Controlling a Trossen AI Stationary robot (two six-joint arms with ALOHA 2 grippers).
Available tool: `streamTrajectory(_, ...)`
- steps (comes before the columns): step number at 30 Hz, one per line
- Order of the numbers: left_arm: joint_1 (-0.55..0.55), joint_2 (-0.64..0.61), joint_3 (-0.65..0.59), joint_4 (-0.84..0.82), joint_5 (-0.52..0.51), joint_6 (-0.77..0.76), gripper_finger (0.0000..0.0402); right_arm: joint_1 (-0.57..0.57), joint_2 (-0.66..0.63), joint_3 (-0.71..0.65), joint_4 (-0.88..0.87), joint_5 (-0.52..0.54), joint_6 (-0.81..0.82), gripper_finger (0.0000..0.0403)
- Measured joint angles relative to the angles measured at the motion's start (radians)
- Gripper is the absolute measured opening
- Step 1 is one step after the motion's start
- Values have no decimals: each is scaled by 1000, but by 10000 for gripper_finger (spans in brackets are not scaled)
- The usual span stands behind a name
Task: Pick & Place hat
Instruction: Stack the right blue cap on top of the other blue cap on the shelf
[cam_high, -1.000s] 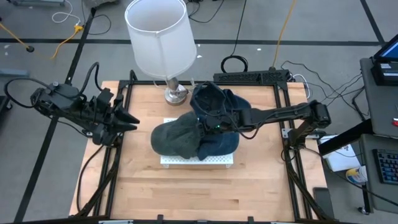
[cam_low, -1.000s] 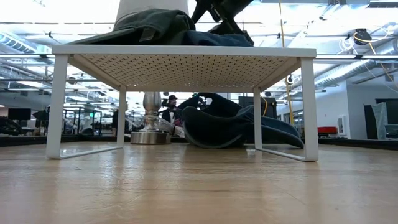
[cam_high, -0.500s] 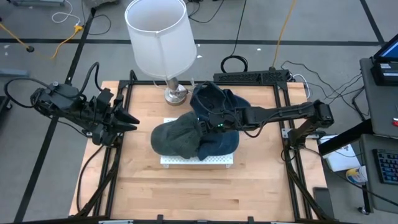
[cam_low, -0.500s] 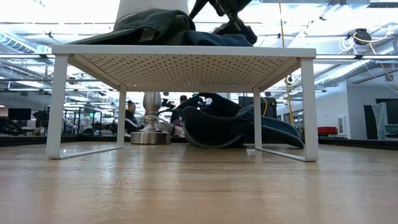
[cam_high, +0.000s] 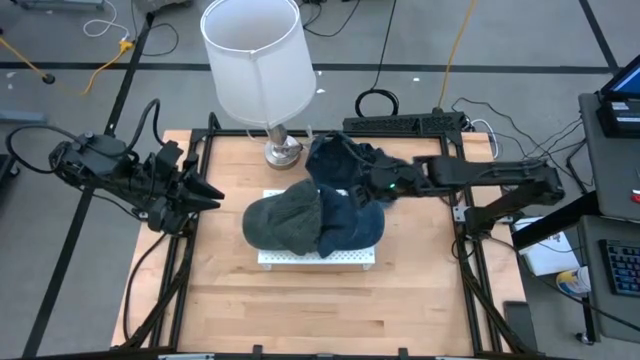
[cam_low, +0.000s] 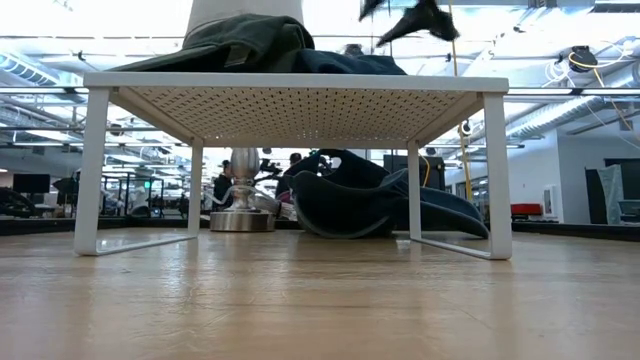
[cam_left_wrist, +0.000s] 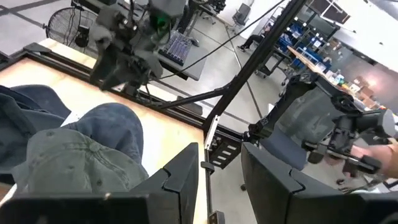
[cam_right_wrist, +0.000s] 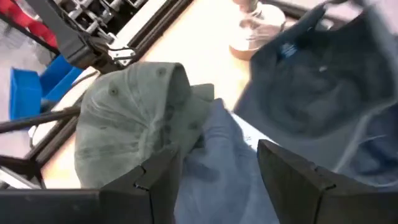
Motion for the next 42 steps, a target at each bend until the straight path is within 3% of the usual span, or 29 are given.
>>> streamTrajectory(5, 0, 0, 0, 1, -41, -85, 124, -31, -80, 0, -99, -7, -127, 201)
streamTrajectory(17, 0, 0, 0, 1, -381, -350, 124, -78, -244, 0, -168, -10, -423, 201)
streamTrajectory(23, 0, 4, 0, 1, -496, -393, 124, -119, -284, 0, -237, -8, -461, 200)
streamTrajectory(29, 0, 24, 0, 1, -547, -390, 124, -267, -253, 0, -372, -7, -393, 192)
streamTrajectory(33, 0, 34, 0, 0, -554, -390, 124, -372, -211, 0, -385, -27, -471, 186)
streamTrajectory(42, 1, 40, 0, 0, -527, -377, 124, -658, -77, 0, -348, -294, -651, 183)
